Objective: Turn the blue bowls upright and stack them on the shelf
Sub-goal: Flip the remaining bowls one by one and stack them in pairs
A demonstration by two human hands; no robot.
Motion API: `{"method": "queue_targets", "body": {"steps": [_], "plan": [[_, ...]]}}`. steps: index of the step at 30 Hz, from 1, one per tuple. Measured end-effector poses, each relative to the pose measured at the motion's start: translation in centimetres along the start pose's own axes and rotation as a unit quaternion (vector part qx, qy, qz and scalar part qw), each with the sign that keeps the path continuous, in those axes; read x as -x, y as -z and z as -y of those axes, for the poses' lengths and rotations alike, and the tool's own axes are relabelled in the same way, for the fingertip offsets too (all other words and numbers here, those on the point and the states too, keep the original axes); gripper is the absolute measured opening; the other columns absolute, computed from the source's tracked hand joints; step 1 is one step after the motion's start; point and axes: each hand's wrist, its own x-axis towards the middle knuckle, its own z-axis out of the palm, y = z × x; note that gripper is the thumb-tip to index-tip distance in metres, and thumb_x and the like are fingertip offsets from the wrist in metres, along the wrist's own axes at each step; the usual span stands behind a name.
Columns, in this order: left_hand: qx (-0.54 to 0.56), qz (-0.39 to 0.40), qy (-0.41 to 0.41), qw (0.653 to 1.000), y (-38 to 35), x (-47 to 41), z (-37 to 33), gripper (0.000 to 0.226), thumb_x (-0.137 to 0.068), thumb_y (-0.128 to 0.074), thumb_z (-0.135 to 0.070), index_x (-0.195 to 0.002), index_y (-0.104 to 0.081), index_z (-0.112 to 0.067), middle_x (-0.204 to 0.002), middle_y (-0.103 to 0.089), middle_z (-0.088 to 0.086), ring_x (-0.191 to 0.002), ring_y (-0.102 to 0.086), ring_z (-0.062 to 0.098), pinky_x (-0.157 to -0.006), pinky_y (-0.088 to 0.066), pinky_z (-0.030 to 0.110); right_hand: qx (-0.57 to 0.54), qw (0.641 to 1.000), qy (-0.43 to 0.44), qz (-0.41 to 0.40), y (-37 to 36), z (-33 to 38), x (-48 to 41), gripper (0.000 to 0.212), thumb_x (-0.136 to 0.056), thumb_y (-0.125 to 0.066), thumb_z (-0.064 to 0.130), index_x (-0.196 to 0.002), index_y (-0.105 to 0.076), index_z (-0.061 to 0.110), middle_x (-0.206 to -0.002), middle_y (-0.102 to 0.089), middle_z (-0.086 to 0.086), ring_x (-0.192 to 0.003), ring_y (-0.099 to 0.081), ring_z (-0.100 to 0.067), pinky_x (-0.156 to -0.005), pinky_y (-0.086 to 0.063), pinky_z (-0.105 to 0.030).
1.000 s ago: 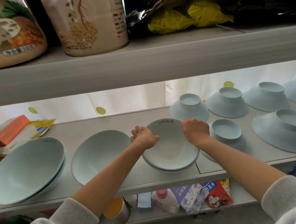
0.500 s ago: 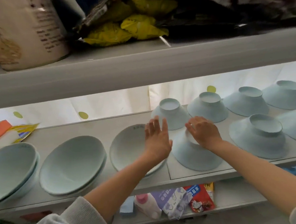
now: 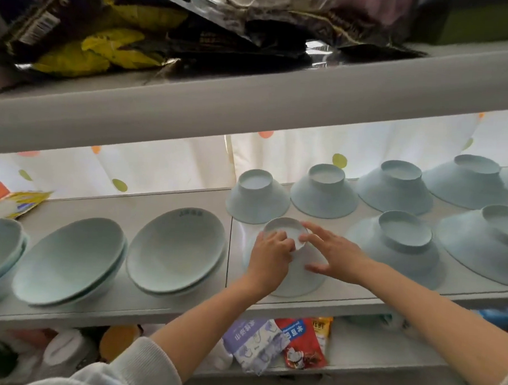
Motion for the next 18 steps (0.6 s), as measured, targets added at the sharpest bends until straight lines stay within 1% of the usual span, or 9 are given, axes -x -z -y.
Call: {"method": "queue_targets", "body": {"steps": [3, 4, 6, 8, 10, 12, 14, 16, 18], "plan": [[0.038, 0.005, 0.057, 0.998, -0.3, -0.1, -0.8, 0.01, -0.084, -0.058, -0.006, -0.084, -0.067, -0.008, -0.091, -0.063, 0.006, -0.097, -0.056, 0.024, -0.094, -0.039, 0.046, 0.02, 0.999, 0.029, 0.011, -0.8, -1.0, 0.8, 0.098, -0.075, -0.068, 0.052, -0.146, -0.003, 0.037, -0.157, 0.014, 0.012, -0.14, -0.025, -0.019, -0.108, -0.035, -0.034], [0.06, 0.007, 0.065, 0.996, -0.3, -0.1, -0.8, 0.009, -0.084, -0.058, -0.005, -0.083, -0.068, -0.006, -0.091, -0.062, 0.007, -0.096, -0.056, 0.024, -0.09, -0.042, 0.045, 0.033, 0.999, 0.041, 0.01, -1.0, -1.3, 1.0, 0.106, -0.073, -0.07, 0.052, -0.146, 0.005, 0.038, -0.157, 0.018, 0.01, -0.142, -0.019, -0.02, -0.111, -0.031, -0.034], [0.109, 0.011, 0.083, 0.99, 0.0, -0.4, -0.6, 0.008, -0.083, -0.059, -0.003, -0.081, -0.068, -0.003, -0.089, -0.06, 0.008, -0.09, -0.054, 0.022, -0.08, -0.045, 0.032, 0.047, 0.996, 0.07, -0.011, -1.2, -1.7, 1.3, 0.116, -0.07, -0.074, 0.049, -0.144, 0.014, 0.038, -0.155, 0.021, 0.008, -0.142, -0.009, -0.019, -0.113, -0.026, -0.034], [0.156, 0.0, 0.104, 0.982, 0.9, -1.1, -0.3, 0.007, -0.081, -0.062, 0.0, -0.077, -0.067, -0.001, -0.084, -0.056, 0.004, -0.084, -0.051, 0.018, -0.07, -0.037, 0.015, 0.059, 0.99, 0.101, -0.081, -1.3, -2.2, 1.0, 0.123, -0.062, -0.081, 0.045, -0.147, 0.007, 0.031, -0.155, 0.01, 0.001, -0.136, -0.014, -0.02, -0.107, -0.036, -0.036], [0.214, -0.017, 0.126, 0.969, 2.3, -1.9, -0.1, 0.003, -0.078, -0.066, 0.001, -0.076, -0.068, 0.001, -0.078, -0.051, -0.002, -0.077, -0.049, 0.014, -0.065, -0.033, 0.006, 0.04, 0.984, 0.111, -0.134, -1.4, -2.5, 0.5, 0.123, -0.057, -0.085, 0.041, -0.149, -0.005, 0.024, -0.155, -0.004, -0.005, -0.133, -0.027, -0.025, -0.099, -0.044, -0.038], [0.269, -0.018, 0.152, 0.951, 3.6, -2.8, 0.3, 0.004, -0.077, -0.069, 0.002, -0.08, -0.069, 0.002, -0.074, -0.051, -0.005, -0.071, -0.049, 0.011, -0.063, -0.036, 0.004, -0.042, 0.978, 0.09, -0.184, -1.1, -2.4, 0.0, 0.115, -0.064, -0.082, 0.035, -0.147, -0.003, 0.028, -0.156, -0.006, 0.001, -0.134, -0.036, -0.027, -0.1, -0.043, -0.039], [0.349, -0.004, 0.189, 0.918, 4.8, -3.3, 0.8, 0.006, -0.078, -0.068, 0.004, -0.081, -0.068, -0.001, -0.071, -0.055, -0.003, -0.065, -0.05, 0.008, -0.06, -0.039, 0.003, -0.194, 0.96, 0.035, -0.201, -0.3, -2.3, -0.6, 0.104, -0.068, -0.081, 0.029, -0.144, -0.01, 0.033, -0.155, -0.013, 0.006, -0.137, -0.031, -0.018, -0.103, -0.036, -0.033], [0.447, 0.013, 0.234, 0.863, 5.8, -3.7, 1.6, 0.012, -0.08, -0.066, 0.005, -0.078, -0.066, -0.007, -0.07, -0.057, 0.001, -0.065, -0.051, 0.011, -0.059, -0.046, 0.014, -0.379, 0.903, -0.038, -0.199, 0.8, -2.6, -1.4, 0.091, -0.068, -0.082, 0.025, -0.139, -0.026, 0.035, -0.149, -0.029, 0.004, -0.134, -0.031, -0.01, -0.105, -0.029, -0.028], [0.535, 0.032, 0.272, 0.799, 6.1, -3.8, 2.5, 0.007, -0.083, -0.064, 0.001, -0.084, -0.066, -0.006, -0.074, -0.059, 0.005, -0.07, -0.054, 0.017, -0.06, -0.051, 0.028, -0.552, 0.812, -0.1, -0.163, 1.7, -3.2, -1.9, 0.071, -0.074, -0.078, 0.02, -0.135, -0.041, 0.03, -0.137, -0.046, 0.005, -0.128, -0.041, -0.012, -0.102, -0.033, -0.028]]}}
